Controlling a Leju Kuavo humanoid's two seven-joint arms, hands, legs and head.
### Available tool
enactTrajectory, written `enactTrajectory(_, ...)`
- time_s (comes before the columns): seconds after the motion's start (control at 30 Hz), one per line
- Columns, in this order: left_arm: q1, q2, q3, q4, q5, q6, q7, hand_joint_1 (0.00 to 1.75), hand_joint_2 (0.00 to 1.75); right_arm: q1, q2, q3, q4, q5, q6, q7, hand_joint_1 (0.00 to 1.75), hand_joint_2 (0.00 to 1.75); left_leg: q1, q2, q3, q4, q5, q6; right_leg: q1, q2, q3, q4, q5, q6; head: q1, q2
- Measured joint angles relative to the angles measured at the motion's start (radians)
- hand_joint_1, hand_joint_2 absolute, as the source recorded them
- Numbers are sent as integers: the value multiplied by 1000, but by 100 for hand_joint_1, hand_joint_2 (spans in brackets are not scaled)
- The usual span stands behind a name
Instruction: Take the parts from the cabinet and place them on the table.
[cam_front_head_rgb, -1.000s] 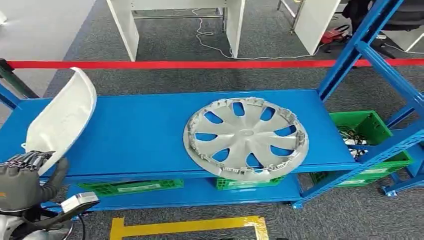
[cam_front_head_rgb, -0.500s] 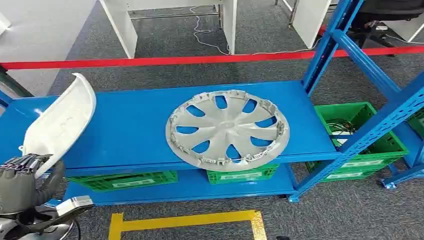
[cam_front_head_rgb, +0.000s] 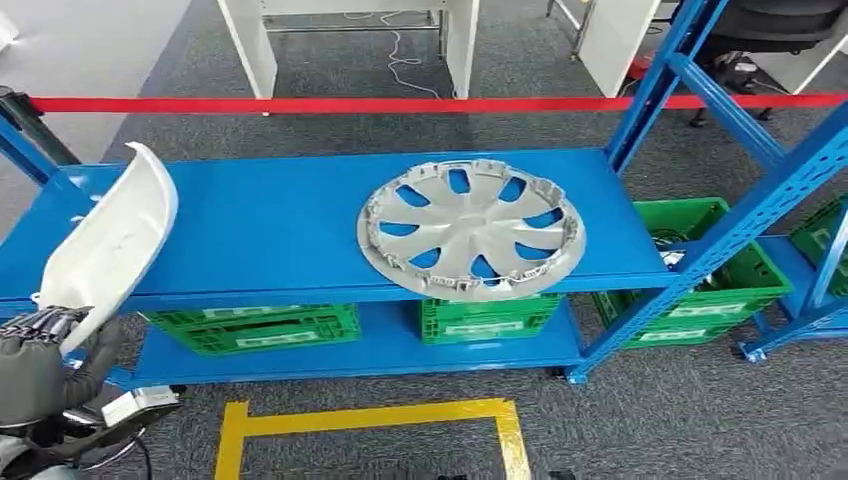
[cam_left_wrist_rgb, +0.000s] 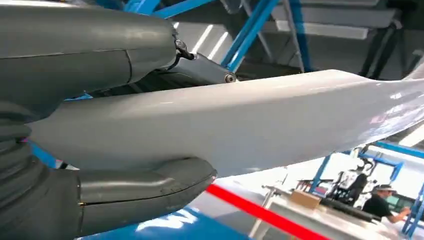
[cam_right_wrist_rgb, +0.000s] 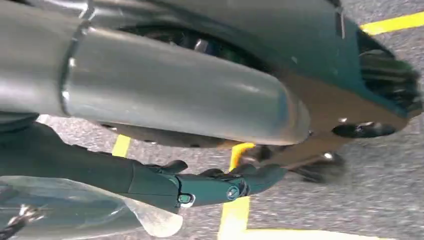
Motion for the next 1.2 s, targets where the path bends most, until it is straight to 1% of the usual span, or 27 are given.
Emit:
enactTrajectory(0.03, 2, 0, -1, 0, 3, 0, 1, 175, 175, 1, 0, -2, 0, 0, -2, 0, 0, 0, 0, 0, -16, 3, 10, -2, 0, 0, 23, -8, 35, 1, 0, 0)
enactTrajectory(0.1, 4, 0, -2, 0, 7, 0, 4, 175, 175, 1, 0, -3, 0, -5, -23, 30, 0, 0, 1, 1, -47, 12, 27, -8, 0, -1, 132, -138, 101, -4, 0, 0)
enactTrajectory(0.13, 4, -1, -4, 1, 7, 0, 9, 175, 175, -1, 0, -5, -1, -11, -45, 64, 0, 0, 1, 1, -57, 17, 34, -12, 0, -2, 207, -240, 94, -8, 0, 0)
enactTrajectory(0.17, 6, -2, -7, 1, 1, 0, 16, 175, 175, -1, 0, -10, -2, -16, -68, 108, 0, 0, -5, 0, -64, 22, 39, -18, 3, -3, 266, -324, 56, -9, 1, 0)
enactTrajectory(0.2, 6, -8, -12, 2, -14, 0, 27, 175, 175, 5, 0, -12, -2, -18, -79, 123, 0, 0, -5, 1, -68, 24, 47, -22, 2, -1, 276, -355, 41, -12, -3, 0)
enactTrajectory(0.27, 6, -28, -28, 4, -46, 0, 39, 175, 175, 22, -1, -15, -3, -18, -98, 145, 0, 0, -1, 0, -69, 19, 64, -34, 7, -1, 257, -351, 47, -23, -2, 0)
enactTrajectory(0.3, 8, -35, -35, 5, -53, 0, 43, 175, 175, 32, -1, -18, -3, -18, -101, 149, 0, 0, -2, -2, -73, 19, 73, -41, 5, -4, 248, -357, 60, -35, 0, 0)
enactTrajectory(0.33, 11, -41, -39, 6, -56, 0, 44, 175, 175, 35, -2, -19, -3, -18, -102, 151, 0, 0, 2, -5, -83, 27, 52, -45, 0, -8, 236, -358, 73, -47, 0, 0)
enactTrajectory(0.37, 13, -43, -42, 7, -60, 0, 44, 175, 175, 38, -2, -20, -3, -18, -104, 154, 0, 0, 2, -5, -97, 62, -11, -49, 0, -7, 223, -358, 84, -55, -3, 0)
enactTrajectory(0.43, 12, -51, -50, 11, -60, 0, 46, 175, 175, 43, -2, -24, -3, -18, -108, 155, 0, 0, 6, -6, -129, 214, -140, -59, 1, -7, 204, -357, 109, -57, -5, 0)
enactTrajectory(0.47, 12, -55, -55, 14, -54, 0, 46, 175, 175, 46, -3, -26, -3, -18, -115, 156, 0, 0, 7, -6, -139, 290, -170, -61, 2, -7, 188, -355, 122, -56, -6, 0)
enactTrajectory(0.5, 12, -60, -59, 16, -53, 0, 46, 175, 175, 48, -5, -27, -3, -18, -121, 159, 0, 0, 7, -6, -136, 329, -166, -62, 2, -7, 172, -351, 132, -55, -6, 0)
enactTrajectory(0.53, 11, -66, -62, 18, -55, 0, 46, 175, 175, 51, -9, -28, -1, -20, -124, 161, 0, 0, 8, -6, -114, 324, -139, -63, 1, -8, 156, -347, 142, -53, -6, 0)
enactTrajectory(0.6, 7, -77, -71, 21, -66, 0, 46, 175, 175, 55, -17, -28, 8, -27, -131, 165, 0, 0, 10, -6, -16, 198, -67, -60, 1, -8, 126, -336, 157, -46, -5, 0)
enactTrajectory(0.63, 4, -81, -77, 21, -67, 0, 46, 175, 175, 56, -20, -28, 12, -31, -133, 167, 0, 0, 11, -7, 49, 105, -56, -57, 1, -7, 117, -330, 163, -41, -6, 0)
enactTrajectory(0.67, -2, -85, -81, 21, -68, 0, 46, 175, 175, 58, -23, -29, 15, -33, -134, 168, 0, 0, 8, -11, 107, 12, -92, -52, 5, -6, 108, -324, 170, -34, -6, 0)
enactTrajectory(0.7, -5, -89, -84, 21, -70, 0, 46, 175, 175, 58, -24, -29, 18, -33, -134, 169, 0, 0, 6, -13, 119, -15, -99, -44, 5, -5, 105, -322, 178, -28, -4, 0)
enactTrajectory(0.8, -7, -99, -89, 27, -76, 0, 47, 175, 175, 64, -30, -32, 24, -43, -139, 177, 0, 0, -2, -12, 96, -4, -81, -25, 2, -5, 99, -328, 206, -10, -4, 0)
enactTrajectory(0.83, -12, -105, -96, 31, -81, 0, 50, 175, 175, 68, -34, -35, 25, -49, -147, 180, 0, 0, 5, -4, 82, -8, -66, -15, -3, -3, 92, -317, 191, -5, -6, 0)
enactTrajectory(0.87, -21, -114, -107, 35, -88, 0, 54, 175, 175, 71, -39, -36, 26, -54, -153, 182, 0, 0, 4, -4, 66, -8, -54, -4, -3, -4, 74, -288, 133, -2, -2, 0)
enactTrajectory(0.93, -29, -124, -119, 41, -100, 0, 59, 175, 175, 73, -44, -36, 29, -55, -163, 186, 0, 0, 2, -3, 32, -7, -27, 4, -2, -3, 34, -144, -1, 4, 1, 0)
enactTrajectory(0.97, -32, -129, -126, 44, -101, 0, 61, 175, 175, 73, -45, -36, 30, -56, -166, 186, 0, 0, 1, -2, 16, -5, -14, 4, -2, -3, 19, -70, -35, 7, 0, 0)
enactTrajectory(1.0, -35, -132, -131, 46, -103, 0, 61, 175, 175, 74, -46, -37, 30, -56, -166, 186, 0, 0, -1, -2, -3, -4, 0, 4, -2, -3, 15, -18, -38, 7, 1, 0)
enactTrajectory(1.03, -36, -136, -135, 51, -103, 0, 61, 175, 175, 74, -49, -37, 32, -56, -166, 186, 0, 0, -2, 0, -21, -2, 14, 3, -2, -3, 29, -3, -9, 6, 1, 0)
enactTrajectory(1.1, -40, -142, -138, 55, -102, 0, 61, 175, 175, 75, -51, -37, 33, -56, -167, 186, 0, 0, -4, 2, -54, 1, 36, -1, -2, -3, 119, -93, 72, 1, 1, 0)
enactTrajectory(1.13, -43, -145, -139, 57, -102, 0, 61, 175, 175, 75, -53, -37, 33, -56, -167, 186, 0, 0, -4, 2, -63, 5, 47, -5, -1, -3, 191, -189, 83, -4, 1, 0)
enactTrajectory(1.2, -45, -146, -140, 57, -102, 0, 61, 175, 175, 71, -55, -37, 33, -56, -167, 186, 0, 0, -10, 2, -78, 15, 61, -13, 3, -3, 325, -374, 36, -11, 2, 0)
